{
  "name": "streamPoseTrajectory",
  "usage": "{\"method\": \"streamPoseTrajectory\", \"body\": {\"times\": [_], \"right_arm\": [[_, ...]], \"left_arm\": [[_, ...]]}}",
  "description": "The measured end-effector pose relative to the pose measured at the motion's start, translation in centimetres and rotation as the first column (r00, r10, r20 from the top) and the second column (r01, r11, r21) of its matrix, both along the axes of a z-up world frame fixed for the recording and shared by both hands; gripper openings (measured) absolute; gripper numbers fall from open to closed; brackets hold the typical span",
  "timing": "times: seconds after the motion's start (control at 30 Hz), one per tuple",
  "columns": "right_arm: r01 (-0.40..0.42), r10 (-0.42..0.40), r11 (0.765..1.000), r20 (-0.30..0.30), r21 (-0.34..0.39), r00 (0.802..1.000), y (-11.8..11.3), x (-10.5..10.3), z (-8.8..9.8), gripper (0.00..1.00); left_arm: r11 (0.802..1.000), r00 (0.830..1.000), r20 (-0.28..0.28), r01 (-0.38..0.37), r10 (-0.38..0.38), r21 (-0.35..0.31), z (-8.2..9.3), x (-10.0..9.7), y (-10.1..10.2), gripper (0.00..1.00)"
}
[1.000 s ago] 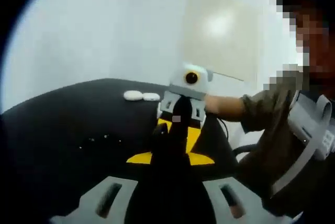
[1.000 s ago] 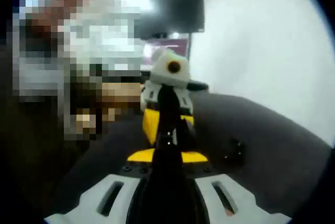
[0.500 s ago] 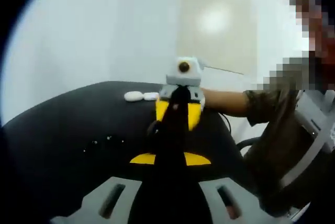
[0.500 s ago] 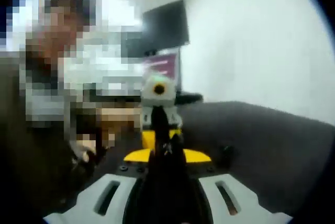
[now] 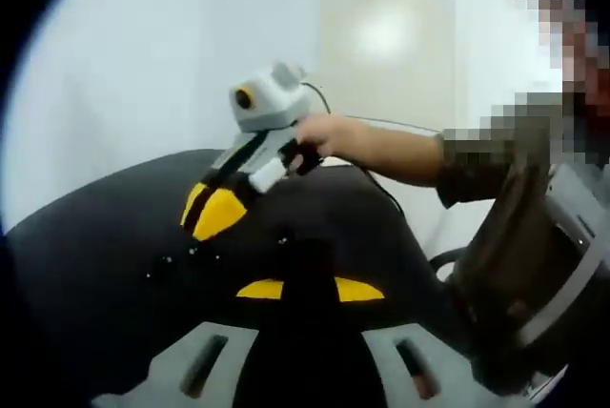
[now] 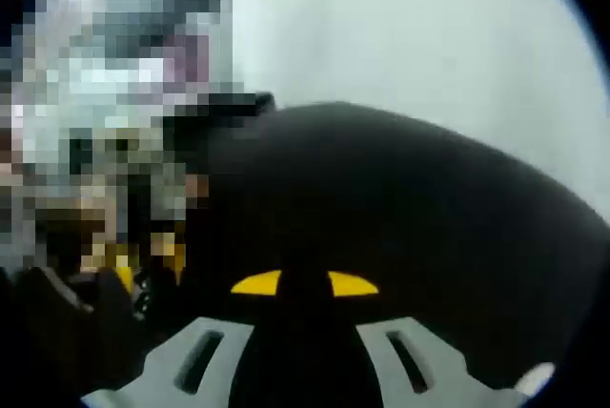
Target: Pick up three earphones and place each one into its charging case using tactile feedback, ensure that each earphone is properly inserted and securely positioned inside the case.
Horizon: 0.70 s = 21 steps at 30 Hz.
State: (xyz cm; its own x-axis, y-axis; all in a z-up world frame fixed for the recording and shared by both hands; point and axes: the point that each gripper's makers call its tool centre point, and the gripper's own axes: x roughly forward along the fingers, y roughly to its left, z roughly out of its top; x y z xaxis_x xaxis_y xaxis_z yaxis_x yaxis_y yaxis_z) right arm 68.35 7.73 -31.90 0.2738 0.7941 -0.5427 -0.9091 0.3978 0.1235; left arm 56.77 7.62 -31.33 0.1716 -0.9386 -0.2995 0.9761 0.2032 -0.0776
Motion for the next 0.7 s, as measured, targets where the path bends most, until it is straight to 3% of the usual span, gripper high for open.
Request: {"method": "streamPoseTrajectory", "body": {"times": [0.03, 0.13, 0.23, 0.37, 0.47, 0.5, 0.57, 0.67, 0.7], "right_arm": [[-0.003, 0.004, 1.0, -0.012, 0.018, 1.0, 0.4, 0.0, 0.1, 0.19], [-0.014, 0.014, 1.0, -0.036, -0.016, 0.999, 0.5, -0.3, -0.8, 0.18], [-0.028, 0.028, 0.999, -0.005, -0.042, 1.0, 0.1, -0.5, -0.7, 0.13], [-0.101, 0.115, 0.991, 0.175, -0.087, 0.978, -0.5, -0.7, 0.3, 0.13], [-0.111, 0.112, 0.994, 0.265, -0.018, 0.958, -0.7, -1.3, 2.4, 0.13], [-0.122, 0.114, 0.992, 0.312, 0.006, 0.943, -0.8, -1.5, 3.4, 0.13], [-0.173, 0.148, 0.985, 0.431, 0.018, 0.89, -0.9, -2.7, 5.1, 0.13], [-0.262, 0.225, 0.965, 0.583, -0.02, 0.781, -1.1, -5.3, 7.1, 0.13], [-0.295, 0.242, 0.955, 0.61, -0.014, 0.755, -1.0, -6.3, 7.7, 0.13]], "left_arm": [[1.0, 1.0, 0.001, 0.001, -0.001, 0.0, 0.0, 0.0, 0.0, 0.14], [1.0, 1.0, 0.0, 0.004, -0.004, 0.001, -0.1, 0.0, -0.1, 0.14], [1.0, 1.0, 0.006, 0.006, -0.006, 0.003, -0.1, 0.0, -0.2, 0.14], [1.0, 1.0, 0.013, 0.006, -0.006, 0.005, -0.1, -0.1, -0.2, 0.14], [1.0, 1.0, 0.005, 0.008, -0.008, 0.002, -0.2, 0.0, -0.2, 0.14], [1.0, 1.0, 0.0, 0.008, -0.008, 0.001, -0.2, 0.0, -0.3, 0.14], [1.0, 1.0, 0.0, 0.007, -0.007, 0.001, -0.2, 0.0, -0.3, 0.14], [1.0, 1.0, 0.0, 0.006, -0.006, 0.002, -0.2, 0.0, -0.3, 0.14], [1.0, 1.0, -0.001, 0.006, -0.006, 0.002, -0.2, 0.0, -0.3, 0.14]]}}
